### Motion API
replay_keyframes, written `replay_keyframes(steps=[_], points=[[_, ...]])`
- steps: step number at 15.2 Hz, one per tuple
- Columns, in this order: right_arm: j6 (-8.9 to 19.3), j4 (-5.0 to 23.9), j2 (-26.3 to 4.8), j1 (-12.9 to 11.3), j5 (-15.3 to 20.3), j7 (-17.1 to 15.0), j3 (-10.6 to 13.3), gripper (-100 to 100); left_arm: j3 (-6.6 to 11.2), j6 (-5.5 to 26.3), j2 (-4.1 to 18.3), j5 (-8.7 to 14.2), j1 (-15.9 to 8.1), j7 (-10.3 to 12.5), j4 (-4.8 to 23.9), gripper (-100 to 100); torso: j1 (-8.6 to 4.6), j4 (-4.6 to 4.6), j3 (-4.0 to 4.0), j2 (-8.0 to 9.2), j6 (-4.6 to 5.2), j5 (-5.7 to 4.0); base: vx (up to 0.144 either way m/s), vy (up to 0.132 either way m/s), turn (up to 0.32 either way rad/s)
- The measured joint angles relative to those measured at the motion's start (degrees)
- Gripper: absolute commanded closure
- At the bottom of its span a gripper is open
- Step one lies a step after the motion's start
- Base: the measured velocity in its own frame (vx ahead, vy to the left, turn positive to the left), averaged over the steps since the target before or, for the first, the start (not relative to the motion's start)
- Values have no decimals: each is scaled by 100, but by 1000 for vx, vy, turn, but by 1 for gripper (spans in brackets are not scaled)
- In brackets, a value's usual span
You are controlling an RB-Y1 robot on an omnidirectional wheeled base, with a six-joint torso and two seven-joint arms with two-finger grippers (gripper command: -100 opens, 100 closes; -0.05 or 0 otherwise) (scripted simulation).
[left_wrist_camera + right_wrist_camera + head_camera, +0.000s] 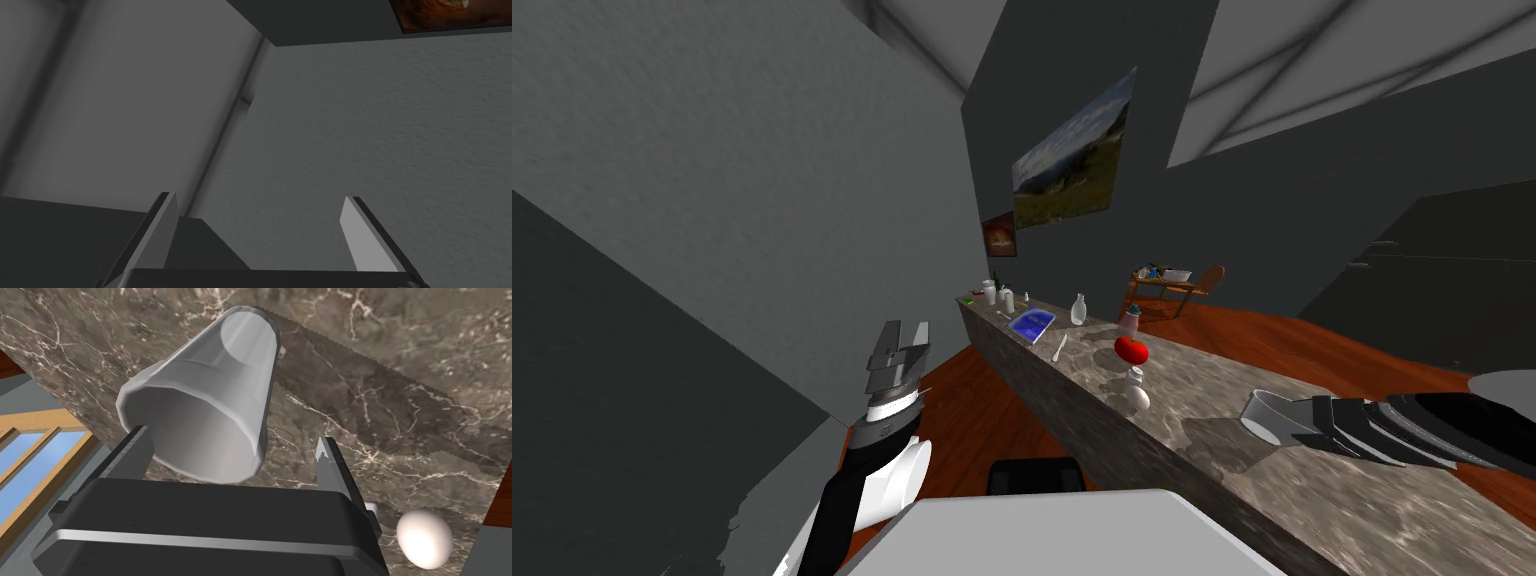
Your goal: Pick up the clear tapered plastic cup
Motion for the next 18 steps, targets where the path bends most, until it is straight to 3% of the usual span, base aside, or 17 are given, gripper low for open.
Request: replay_keyframes(steps=[2, 5, 7, 9, 10, 18], points=[[-157, 169, 64, -229, 328, -56, 263, -100, 0, 0, 0, 0, 0, 0, 0, 0, 5, -3, -7, -12, -2, 0, 63, 37, 113], [-97, 43, -93, 213, 102, 41, 182, -100, 0, 0, 0, 0, 0, 0, 0, 0, 1, -1, -1, -2, 0, 0, 29, 17, 37], [-45, 10, -81, 337, 32, 86, 169, -100, 0, 0, 0, 0, 0, 0, 0, 0, -7, 1, 2, 4, 1, -3, 26, -8, 77], [-16, 105, 149, 78, 255, 79, 313, -100, 0, 0, 0, 0, 0, 0, 0, 0, -19, 1, 2, 3, 1, -7, 27, -18, 57], [-20, 121, 177, 36, 296, 63, 338, 100, 1, 0, 0, 0, 0, 0, 0, 0, -18, 1, 3, 5, 2, -5, 7, -5, 2], [-39, 135, 130, 86, 238, 85, 306, 100, 1, 0, 0, 0, 0, 0, 0, 0, -20, 4, 10, 19, -3, -8, -5, 2, -23]])
